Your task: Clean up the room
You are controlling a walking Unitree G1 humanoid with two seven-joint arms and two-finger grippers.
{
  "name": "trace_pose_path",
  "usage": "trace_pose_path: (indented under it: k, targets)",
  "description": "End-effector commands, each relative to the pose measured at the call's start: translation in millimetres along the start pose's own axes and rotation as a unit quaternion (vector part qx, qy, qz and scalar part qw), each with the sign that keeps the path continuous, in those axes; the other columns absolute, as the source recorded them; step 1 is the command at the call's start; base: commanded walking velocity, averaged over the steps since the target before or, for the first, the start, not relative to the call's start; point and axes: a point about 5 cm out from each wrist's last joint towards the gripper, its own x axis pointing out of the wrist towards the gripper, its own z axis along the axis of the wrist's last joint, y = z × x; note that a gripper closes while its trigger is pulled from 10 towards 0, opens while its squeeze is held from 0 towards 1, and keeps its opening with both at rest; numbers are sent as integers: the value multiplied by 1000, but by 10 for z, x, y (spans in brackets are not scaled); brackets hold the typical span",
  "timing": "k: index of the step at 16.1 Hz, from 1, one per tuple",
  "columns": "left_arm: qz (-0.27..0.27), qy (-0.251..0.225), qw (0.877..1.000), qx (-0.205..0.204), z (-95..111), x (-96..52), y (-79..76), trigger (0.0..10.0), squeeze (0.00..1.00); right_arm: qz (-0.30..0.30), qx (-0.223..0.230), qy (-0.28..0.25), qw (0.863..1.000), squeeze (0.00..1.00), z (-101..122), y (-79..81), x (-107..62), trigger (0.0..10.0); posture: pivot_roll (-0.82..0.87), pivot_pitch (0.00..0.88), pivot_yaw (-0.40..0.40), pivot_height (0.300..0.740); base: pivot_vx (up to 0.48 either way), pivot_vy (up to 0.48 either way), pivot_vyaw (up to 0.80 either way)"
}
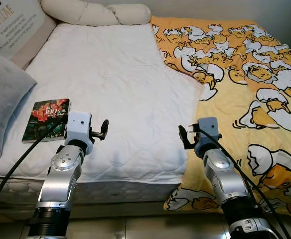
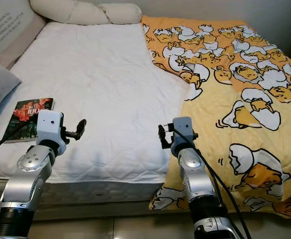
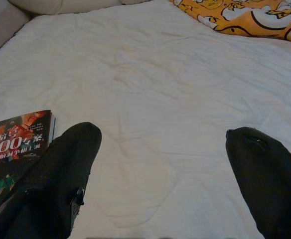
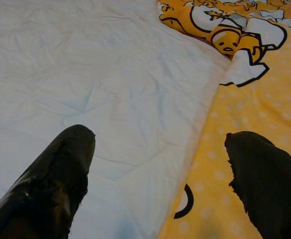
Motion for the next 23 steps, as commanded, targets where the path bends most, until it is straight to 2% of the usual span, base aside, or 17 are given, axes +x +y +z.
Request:
trace_pose_path:
  k: [1, 14, 16, 20, 23]
  targets:
    - [-1, -3, 1000, -2, 5, 8, -10, 10000, 0, 0, -4, 1, 1000, 0, 5, -18, 2, 10000, 14, 0, -24, 740, 341, 0, 0]
    - [-6, 1, 1000, -8, -12, -3, -21, 10000, 0, 7, -6, 8, 1000, 0, -22, 1, -6, 10000, 13, 0, -22, 740, 360, 0, 0]
    - [-7, 1, 1000, -8, -13, -5, -22, 10000, 0, 9, -7, 8, 1000, 0, -23, 7, -6, 10000, 14, 0, -23, 740, 371, 0, -800]
    - [-6, 1, 1000, -8, -16, -7, -20, 10000, 0, 9, -12, 5, 1000, 0, -18, 9, -8, 10000, 14, 0, -23, 740, 371, 0, 0]
    - [-6, 2, 1000, -8, -16, -7, -17, 10000, 0, 31, -11, 0, 999, 0, -3, 56, -10, 10000, 14, 0, -23, 740, 374, 0, 0]
